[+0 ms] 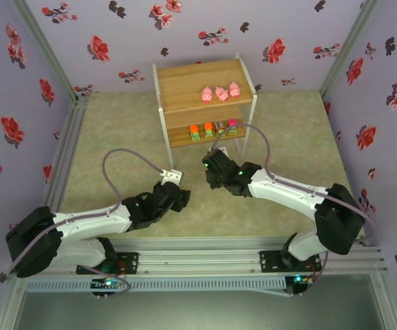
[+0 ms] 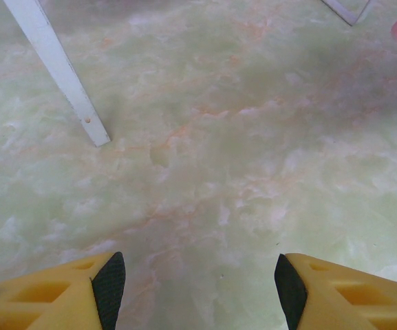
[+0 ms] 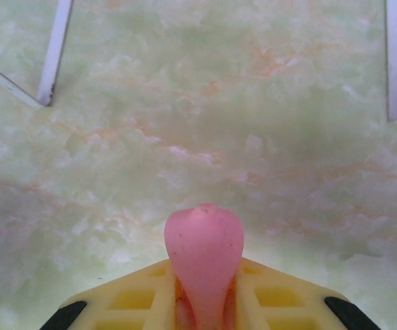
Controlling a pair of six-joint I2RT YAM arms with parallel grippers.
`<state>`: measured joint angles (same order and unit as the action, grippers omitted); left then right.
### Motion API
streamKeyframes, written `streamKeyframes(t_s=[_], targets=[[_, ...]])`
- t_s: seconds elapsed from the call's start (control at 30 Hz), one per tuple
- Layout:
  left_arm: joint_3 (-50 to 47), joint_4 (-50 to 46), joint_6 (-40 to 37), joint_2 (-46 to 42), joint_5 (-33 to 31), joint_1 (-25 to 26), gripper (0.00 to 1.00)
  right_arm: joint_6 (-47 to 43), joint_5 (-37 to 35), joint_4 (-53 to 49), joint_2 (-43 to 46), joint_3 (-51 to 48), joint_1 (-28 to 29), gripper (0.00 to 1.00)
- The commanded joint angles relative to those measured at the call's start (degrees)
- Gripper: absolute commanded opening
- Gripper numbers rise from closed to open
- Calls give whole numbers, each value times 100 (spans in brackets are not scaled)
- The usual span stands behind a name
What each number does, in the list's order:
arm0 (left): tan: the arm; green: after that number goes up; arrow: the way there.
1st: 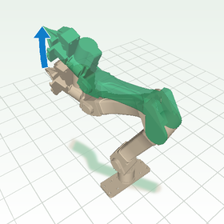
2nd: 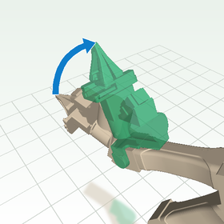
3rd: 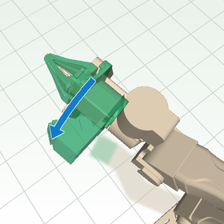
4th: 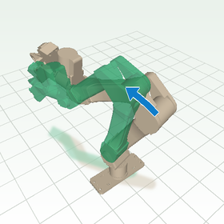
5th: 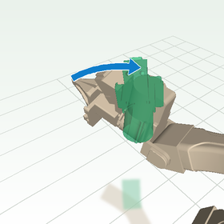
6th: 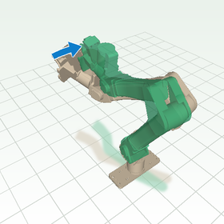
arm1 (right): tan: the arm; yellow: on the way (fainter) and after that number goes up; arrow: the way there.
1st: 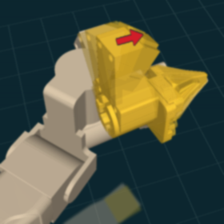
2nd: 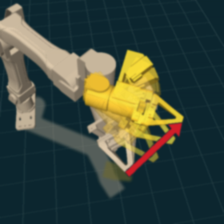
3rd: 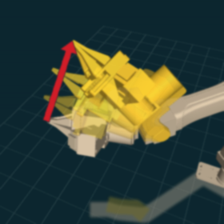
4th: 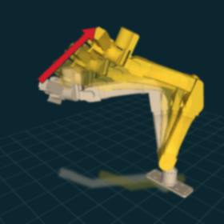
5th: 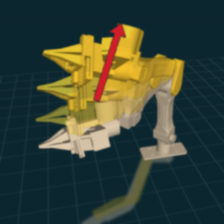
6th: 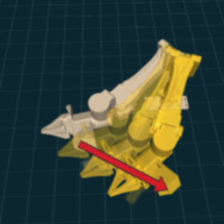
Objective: Place and organize the plastic toys onto the shelf
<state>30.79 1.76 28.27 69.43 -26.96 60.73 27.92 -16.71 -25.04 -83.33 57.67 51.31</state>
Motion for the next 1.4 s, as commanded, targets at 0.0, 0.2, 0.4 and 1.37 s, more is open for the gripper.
streamKeyframes(t_s=[0.0, 0.2, 0.4, 1.37], targets=[[18, 116, -122, 76, 37, -44, 64, 142, -207, -431, 257, 376, 115, 23], [13, 140, -152, 71, 84, -44, 64, 142, -461, -813, 409, 893, 352, 23], [-13, 175, -173, 48, 131, -44, 64, 74, -544, -1036, 501, 1330, 510, 23], [-90, 325, -278, -7, 305, -35, 64, -445, -638, -1512, -80, 3481, 681, 23]])
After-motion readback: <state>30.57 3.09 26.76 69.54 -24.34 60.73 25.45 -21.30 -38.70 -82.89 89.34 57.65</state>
